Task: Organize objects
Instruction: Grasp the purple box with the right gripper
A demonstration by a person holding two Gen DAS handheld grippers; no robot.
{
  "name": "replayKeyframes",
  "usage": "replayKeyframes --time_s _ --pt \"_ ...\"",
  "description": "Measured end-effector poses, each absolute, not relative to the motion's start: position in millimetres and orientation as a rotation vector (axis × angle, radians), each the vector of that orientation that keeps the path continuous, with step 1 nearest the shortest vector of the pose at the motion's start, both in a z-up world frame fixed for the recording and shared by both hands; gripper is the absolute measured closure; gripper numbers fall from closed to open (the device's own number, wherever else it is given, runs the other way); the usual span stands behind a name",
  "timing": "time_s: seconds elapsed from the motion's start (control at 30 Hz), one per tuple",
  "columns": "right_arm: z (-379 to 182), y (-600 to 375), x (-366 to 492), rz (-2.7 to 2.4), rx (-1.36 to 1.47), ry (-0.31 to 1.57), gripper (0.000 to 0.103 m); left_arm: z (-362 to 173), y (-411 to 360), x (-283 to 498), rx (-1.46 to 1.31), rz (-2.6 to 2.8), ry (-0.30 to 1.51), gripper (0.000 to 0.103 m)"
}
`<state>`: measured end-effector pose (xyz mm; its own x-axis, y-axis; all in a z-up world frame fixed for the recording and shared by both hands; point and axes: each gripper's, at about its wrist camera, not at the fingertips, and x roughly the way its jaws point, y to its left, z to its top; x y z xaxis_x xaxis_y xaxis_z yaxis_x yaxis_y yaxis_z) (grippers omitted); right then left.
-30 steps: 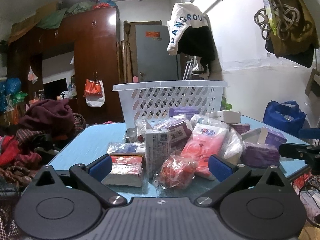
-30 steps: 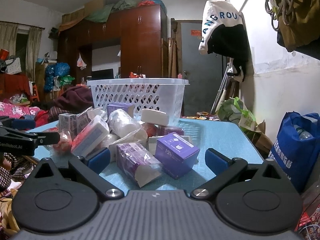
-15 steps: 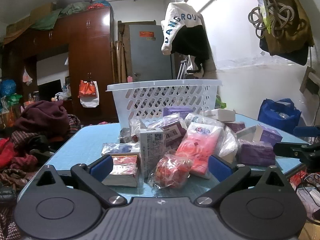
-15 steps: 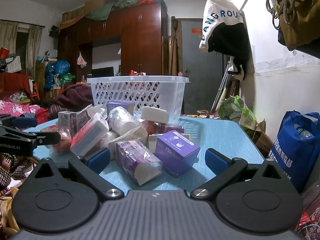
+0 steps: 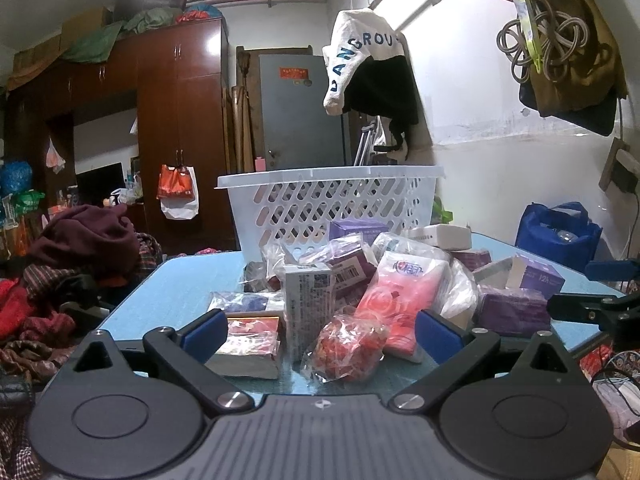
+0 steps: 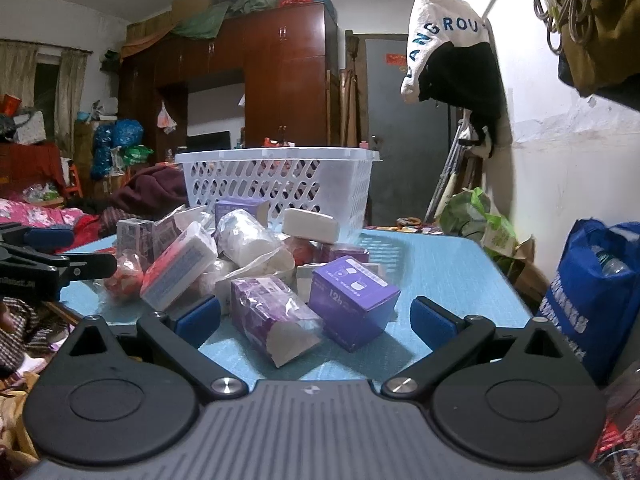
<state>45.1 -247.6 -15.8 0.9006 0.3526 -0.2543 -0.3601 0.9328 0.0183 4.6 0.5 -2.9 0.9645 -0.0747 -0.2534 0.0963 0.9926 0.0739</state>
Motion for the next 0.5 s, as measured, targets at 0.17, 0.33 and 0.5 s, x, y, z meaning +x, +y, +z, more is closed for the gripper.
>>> replayKeyframes --time_s 0.17,0.33,0.5 --pt "-15.8 -253.1 45.8 0.36 -0.022 0.255 0.0 -1.1 4.2 2.2 0.076 -0.102 0.232 0.002" --pt "-13.5 -266.8 48.0 0.36 0.02 0.24 0.004 0.5 -4.9 -0.2 0.103 -0.186 0.208 0.003" --pt "-9.9 -282.1 62.6 0.342 0.029 0.261 0.023 0.6 -26.0 15.5 0.152 -0.259 0.21 0.006"
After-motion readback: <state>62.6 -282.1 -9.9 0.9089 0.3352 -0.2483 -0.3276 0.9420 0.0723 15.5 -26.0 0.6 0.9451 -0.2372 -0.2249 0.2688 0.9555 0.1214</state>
